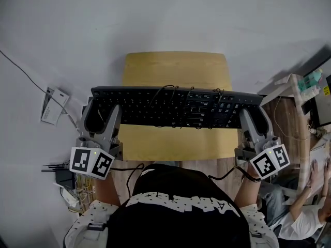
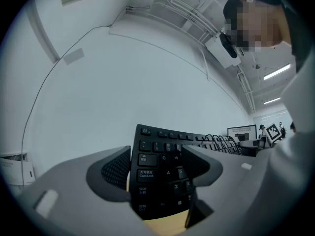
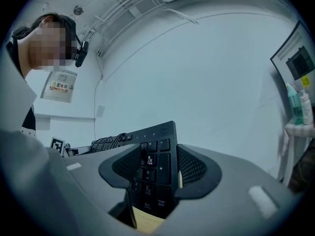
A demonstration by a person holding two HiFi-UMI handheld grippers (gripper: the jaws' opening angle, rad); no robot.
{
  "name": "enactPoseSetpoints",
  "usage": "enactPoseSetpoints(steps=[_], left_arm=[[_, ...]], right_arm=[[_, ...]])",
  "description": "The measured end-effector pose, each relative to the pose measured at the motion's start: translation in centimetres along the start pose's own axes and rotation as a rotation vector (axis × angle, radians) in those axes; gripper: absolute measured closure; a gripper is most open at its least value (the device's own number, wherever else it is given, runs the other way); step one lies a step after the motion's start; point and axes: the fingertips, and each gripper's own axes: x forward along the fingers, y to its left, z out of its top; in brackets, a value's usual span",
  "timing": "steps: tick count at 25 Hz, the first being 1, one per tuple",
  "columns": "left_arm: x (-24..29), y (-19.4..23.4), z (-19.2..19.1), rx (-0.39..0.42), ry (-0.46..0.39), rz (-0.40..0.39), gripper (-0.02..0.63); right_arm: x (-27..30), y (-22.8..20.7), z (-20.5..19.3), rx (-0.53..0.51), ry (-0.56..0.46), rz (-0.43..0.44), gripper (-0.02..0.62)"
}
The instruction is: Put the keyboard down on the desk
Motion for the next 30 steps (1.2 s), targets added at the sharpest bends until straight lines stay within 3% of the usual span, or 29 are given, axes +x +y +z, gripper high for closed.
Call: enactPoseSetpoints(steps=[12,19,30], left_arm=[[0.2,0.0,-0.2,-0.004,0.014,-0.032,0.302],[-0.9,-0.9,2.8,0.057,-0.067,-0.042,0.302],[-0.3,-0.7,1.6,0.058,-0.022,-0.057,0.301]], right_arm=[[-0.1,0.1,0.0,0.006,0.013,-0.013,0.356],[-1.1,1.0,1.5,-0.004,-0.072,0.02,0.356],[-0.6,0.3,0.3,0.018,-0.039,0.001,0.353]])
